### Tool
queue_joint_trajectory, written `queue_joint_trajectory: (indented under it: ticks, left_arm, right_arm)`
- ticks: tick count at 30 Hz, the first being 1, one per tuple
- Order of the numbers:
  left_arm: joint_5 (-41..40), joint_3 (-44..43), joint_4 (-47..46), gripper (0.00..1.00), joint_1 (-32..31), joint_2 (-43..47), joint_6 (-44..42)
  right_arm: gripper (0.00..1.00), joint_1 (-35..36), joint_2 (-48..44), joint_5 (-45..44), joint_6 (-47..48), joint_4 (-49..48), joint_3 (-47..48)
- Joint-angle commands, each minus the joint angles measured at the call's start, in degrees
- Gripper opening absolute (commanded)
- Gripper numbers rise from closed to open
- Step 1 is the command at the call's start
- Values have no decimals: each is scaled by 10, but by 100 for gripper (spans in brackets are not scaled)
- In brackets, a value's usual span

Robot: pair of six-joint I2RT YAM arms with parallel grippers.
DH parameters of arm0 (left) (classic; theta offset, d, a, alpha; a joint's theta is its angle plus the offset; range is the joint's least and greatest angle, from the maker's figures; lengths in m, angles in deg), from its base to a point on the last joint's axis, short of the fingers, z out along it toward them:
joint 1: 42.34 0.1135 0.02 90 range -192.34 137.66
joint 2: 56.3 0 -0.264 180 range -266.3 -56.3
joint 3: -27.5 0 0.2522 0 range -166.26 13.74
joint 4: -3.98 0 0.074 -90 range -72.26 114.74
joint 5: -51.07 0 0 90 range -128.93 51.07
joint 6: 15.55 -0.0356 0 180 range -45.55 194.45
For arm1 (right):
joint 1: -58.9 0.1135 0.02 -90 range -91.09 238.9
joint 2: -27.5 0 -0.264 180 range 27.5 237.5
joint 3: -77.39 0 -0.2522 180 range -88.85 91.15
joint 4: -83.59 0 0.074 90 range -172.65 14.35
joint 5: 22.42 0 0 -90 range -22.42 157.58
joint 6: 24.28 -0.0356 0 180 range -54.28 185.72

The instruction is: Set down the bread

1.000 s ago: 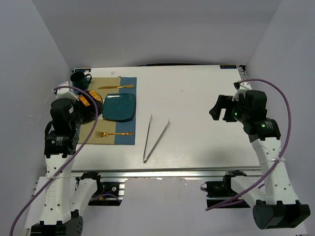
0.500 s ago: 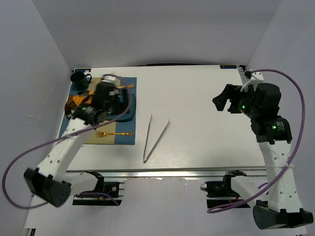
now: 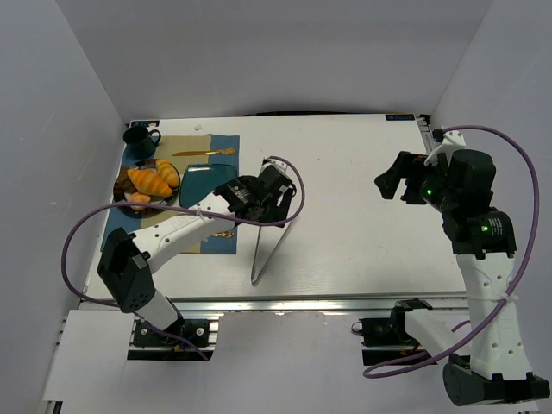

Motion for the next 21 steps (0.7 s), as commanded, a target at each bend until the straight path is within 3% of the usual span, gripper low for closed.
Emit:
queue_joint_trajectory:
  ticks: [1,11,21]
  left_arm:
    - [39,22,-47,95,2,11,-12]
    - [96,91,-98,95,2,-38,-40]
    - [119,156,-133,98,3,-17,-37]
  right_arm:
    - [89,2,-16,1,7,-2,1]
    - [89,3,-16,4,7,-5,-6]
    - [89,2,-26,11,3,-6,-28]
